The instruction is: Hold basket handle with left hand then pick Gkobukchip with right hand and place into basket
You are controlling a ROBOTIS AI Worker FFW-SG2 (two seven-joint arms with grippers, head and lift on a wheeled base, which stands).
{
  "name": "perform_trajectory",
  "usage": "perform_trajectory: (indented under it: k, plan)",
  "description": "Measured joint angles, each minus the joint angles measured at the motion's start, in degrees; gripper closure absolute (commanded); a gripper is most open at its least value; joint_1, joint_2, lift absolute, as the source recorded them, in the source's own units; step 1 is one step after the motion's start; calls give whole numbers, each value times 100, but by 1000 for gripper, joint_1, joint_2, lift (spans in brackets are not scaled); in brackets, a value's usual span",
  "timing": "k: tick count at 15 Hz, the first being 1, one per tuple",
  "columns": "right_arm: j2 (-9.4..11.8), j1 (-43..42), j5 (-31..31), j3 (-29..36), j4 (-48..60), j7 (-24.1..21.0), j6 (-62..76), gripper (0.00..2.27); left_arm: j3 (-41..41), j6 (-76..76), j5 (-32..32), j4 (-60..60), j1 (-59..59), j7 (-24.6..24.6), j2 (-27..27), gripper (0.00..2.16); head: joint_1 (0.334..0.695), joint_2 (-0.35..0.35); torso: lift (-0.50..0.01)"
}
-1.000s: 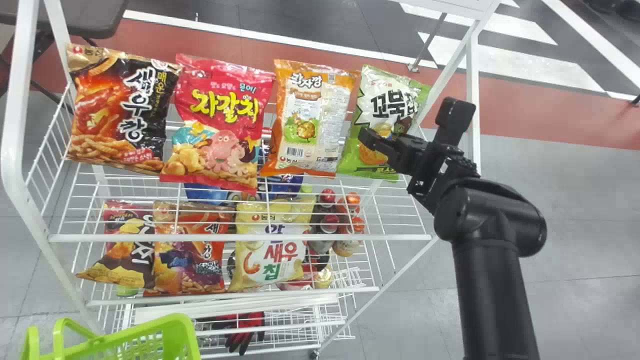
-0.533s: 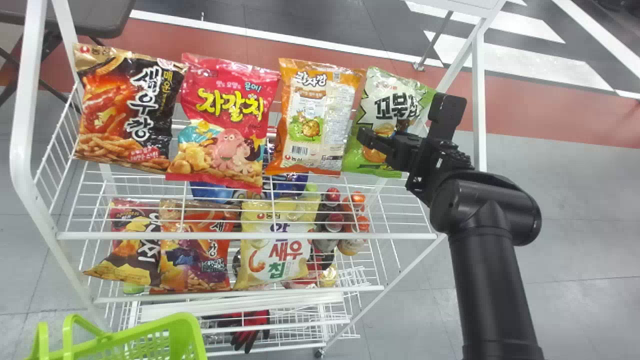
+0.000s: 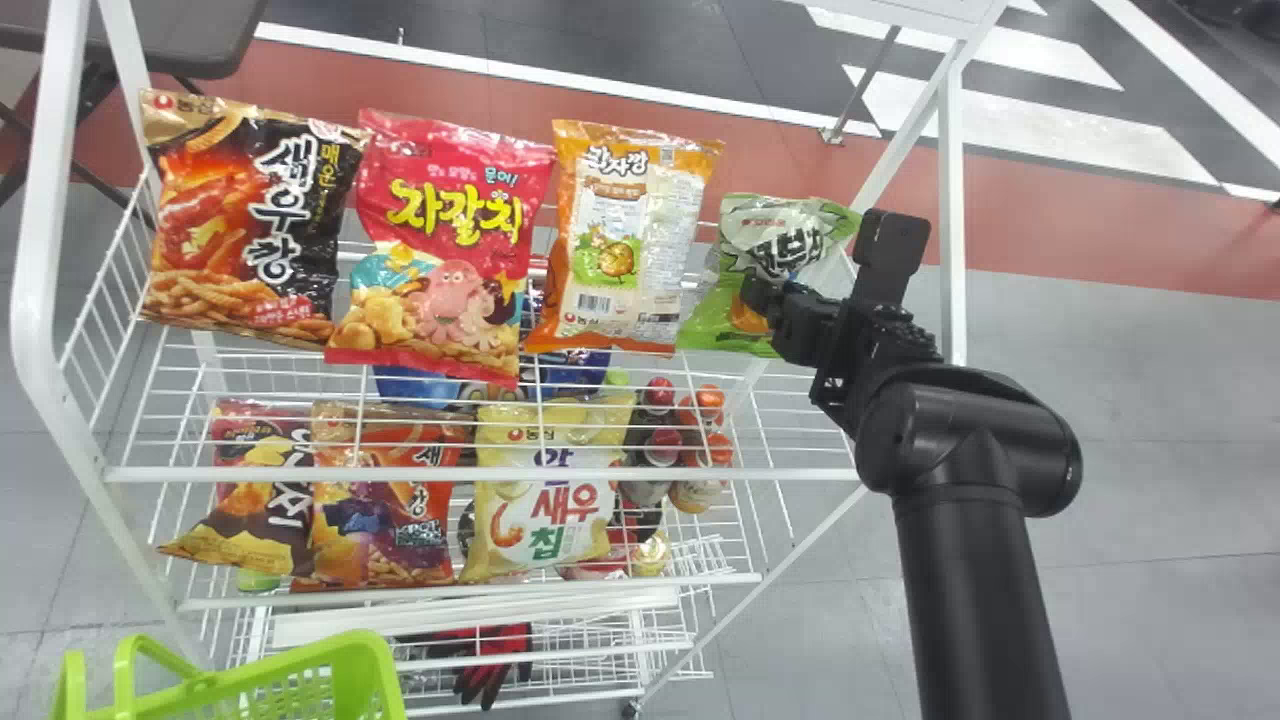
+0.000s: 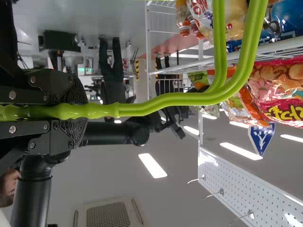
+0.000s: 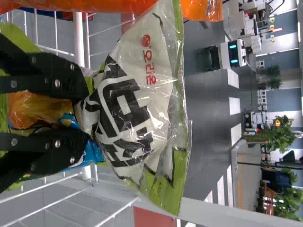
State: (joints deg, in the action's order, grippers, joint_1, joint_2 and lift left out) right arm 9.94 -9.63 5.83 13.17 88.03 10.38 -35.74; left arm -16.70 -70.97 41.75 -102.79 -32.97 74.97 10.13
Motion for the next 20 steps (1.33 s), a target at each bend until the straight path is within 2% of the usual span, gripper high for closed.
perform_trajectory:
  k: [6, 11, 17, 20]
  plan:
    - [-66, 369, 84, 140, 1044, -250, -487, 2246, 0, 0, 10, 2, -3, 9, 1, 2155, 695, -350, 0]
    - [-88, 736, 351, 343, 2433, -247, -2469, 2250, -1, 0, 32, 13, 1, 17, 6, 2155, 695, -350, 0]
    - [-116, 1161, 1176, 579, 4321, -247, -5057, 2246, 17, -34, 35, 14, 19, 9, 9, 2155, 695, -338, 0]
    - [-139, 1413, 1866, 661, 5044, -247, -5352, 2246, 26, -35, 35, 8, 19, 4, 15, 2155, 695, -282, 0]
